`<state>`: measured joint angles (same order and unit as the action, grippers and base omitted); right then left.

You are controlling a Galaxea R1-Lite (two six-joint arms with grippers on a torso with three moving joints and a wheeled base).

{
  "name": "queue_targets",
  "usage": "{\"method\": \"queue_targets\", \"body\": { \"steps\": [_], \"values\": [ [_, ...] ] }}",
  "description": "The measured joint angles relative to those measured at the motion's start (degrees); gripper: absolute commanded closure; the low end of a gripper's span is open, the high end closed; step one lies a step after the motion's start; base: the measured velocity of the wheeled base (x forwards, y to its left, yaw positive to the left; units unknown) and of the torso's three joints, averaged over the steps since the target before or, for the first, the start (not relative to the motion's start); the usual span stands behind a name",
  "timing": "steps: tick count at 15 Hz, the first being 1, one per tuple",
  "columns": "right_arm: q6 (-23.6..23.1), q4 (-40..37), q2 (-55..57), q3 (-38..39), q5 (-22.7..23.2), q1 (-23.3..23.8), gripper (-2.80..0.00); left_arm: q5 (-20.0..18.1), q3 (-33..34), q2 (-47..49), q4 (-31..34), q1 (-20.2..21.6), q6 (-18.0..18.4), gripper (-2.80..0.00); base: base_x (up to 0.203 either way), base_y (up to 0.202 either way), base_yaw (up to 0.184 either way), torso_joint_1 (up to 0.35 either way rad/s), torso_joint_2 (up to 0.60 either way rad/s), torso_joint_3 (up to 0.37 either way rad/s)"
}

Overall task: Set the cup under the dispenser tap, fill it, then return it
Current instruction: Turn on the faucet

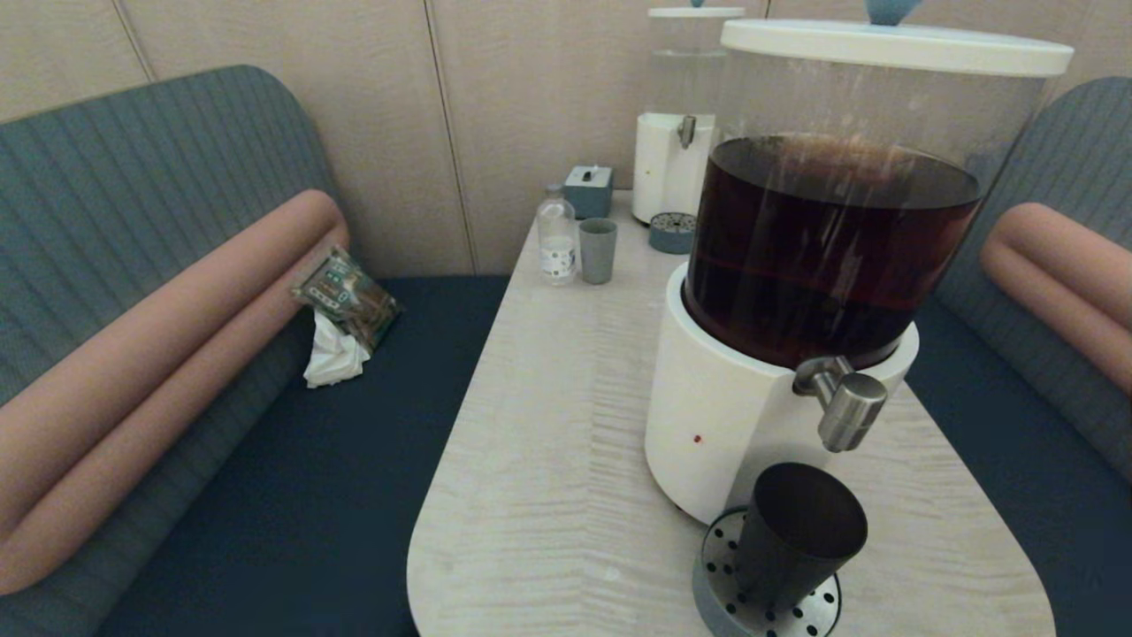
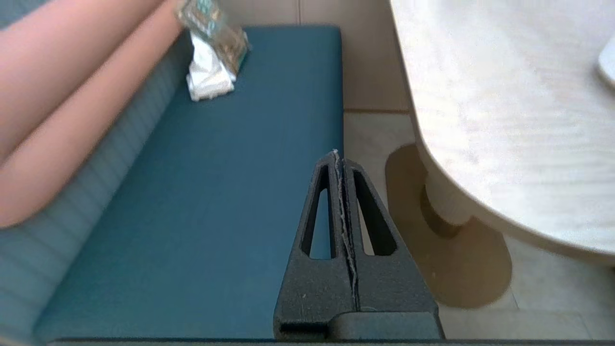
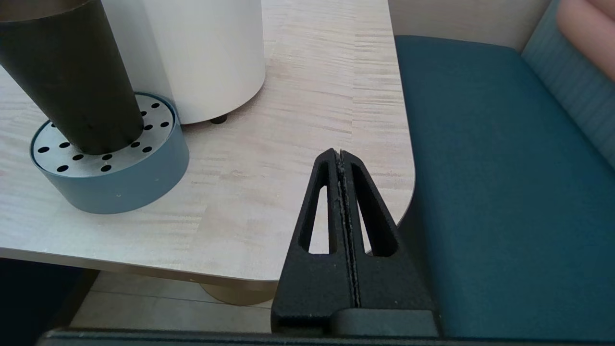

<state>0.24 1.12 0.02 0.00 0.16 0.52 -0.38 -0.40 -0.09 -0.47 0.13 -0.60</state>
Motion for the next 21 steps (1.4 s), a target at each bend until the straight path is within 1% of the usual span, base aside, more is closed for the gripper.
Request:
{"method": "queue_targets", "body": {
  "steps": [2,15,17,19,21],
  "values": [
    [0.0,0.0,0.0,0.0,-0.02,0.0,0.0,0.33,0.05,0.01,-0.13,0.0,-1.3,0.0,0.0,0.0,0.0,0.0,0.0,0.0],
    [-0.09,-0.02,0.0,0.0,0.02,0.0,0.0,0.53,0.4,0.01,-0.65,0.02,-1.51,0.0,0.0,0.0,0.0,0.0,0.0,0.0],
    [-1.18,-0.3,0.0,0.0,0.05,0.0,0.0,0.49,0.33,0.01,-0.65,0.02,-1.48,0.0,0.0,0.0,0.0,0.0,0.0,0.0],
    [-3.58,-0.52,0.0,0.0,0.0,0.0,0.0,0.52,0.33,0.01,-0.63,0.02,-1.46,0.0,0.0,0.0,0.0,0.0,0.0,0.0],
    [-3.46,-0.5,0.0,0.0,0.06,0.0,0.0,0.52,0.35,0.01,-0.63,0.02,-1.48,0.0,0.0,0.0,0.0,0.0,0.0,0.0]
  ]
}}
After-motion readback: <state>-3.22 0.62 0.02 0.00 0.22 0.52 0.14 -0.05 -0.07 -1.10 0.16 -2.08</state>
